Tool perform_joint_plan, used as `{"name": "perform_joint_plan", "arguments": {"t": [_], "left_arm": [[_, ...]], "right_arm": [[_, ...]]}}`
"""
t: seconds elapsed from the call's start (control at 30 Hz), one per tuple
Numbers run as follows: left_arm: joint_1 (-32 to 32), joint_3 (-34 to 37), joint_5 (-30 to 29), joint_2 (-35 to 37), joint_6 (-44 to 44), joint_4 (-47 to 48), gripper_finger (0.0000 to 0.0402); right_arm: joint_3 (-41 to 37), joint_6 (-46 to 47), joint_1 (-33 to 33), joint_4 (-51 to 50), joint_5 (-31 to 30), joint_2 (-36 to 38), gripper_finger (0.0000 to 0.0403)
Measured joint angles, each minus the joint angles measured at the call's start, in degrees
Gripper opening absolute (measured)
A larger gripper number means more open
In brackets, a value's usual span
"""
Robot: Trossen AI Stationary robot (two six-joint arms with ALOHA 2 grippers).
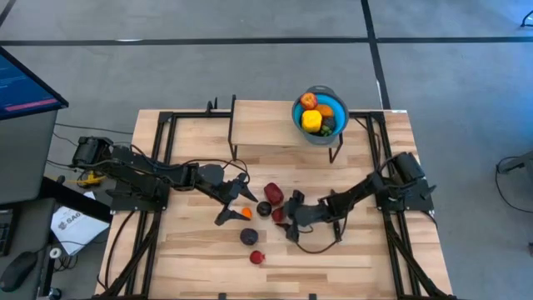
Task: Pick & Place Fruit
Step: Put the pomegranate into the strainer bowl
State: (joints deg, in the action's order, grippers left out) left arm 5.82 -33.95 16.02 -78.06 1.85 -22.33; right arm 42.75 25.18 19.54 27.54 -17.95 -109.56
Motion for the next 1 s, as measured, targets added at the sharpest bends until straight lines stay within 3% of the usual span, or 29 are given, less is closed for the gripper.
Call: {"name": "perform_joint_plan", "arguments": {"t": [0.2, 0.5, 0.67, 0.8, 1.0], "left_arm": [[0.0, 0.0, 0.0, 0.0, 0.2, 0.0, 0.0314], [0.0, 0.0, 0.1, 0.0, 0.2, 0.0, 0.0314], [0.0, 0.0, 0.1, 0.0, 0.2, 0.0, 0.0314], [0.0, 0.0, 0.2, 0.0, 0.2, -0.1, 0.0314], [0.0, 0.0, 0.2, 0.0, 0.1, -0.5, 0.0314]], "right_arm": [[0.0, 1.8, 1.8, 1.7, -1.2, 0.0, 0.0269], [0.2, 7.1, 2.9, 1.4, -2.0, -0.4, 0.0159], [3.3, 7.9, 5.0, -4.6, -1.7, 4.1, 0.0159], [13.1, 7.8, 7.1, -29.1, -3.9, 11.4, 0.0168], [40.4, 4.2, 8.9, -81.6, -20.9, 15.2, 0.0171]]}}
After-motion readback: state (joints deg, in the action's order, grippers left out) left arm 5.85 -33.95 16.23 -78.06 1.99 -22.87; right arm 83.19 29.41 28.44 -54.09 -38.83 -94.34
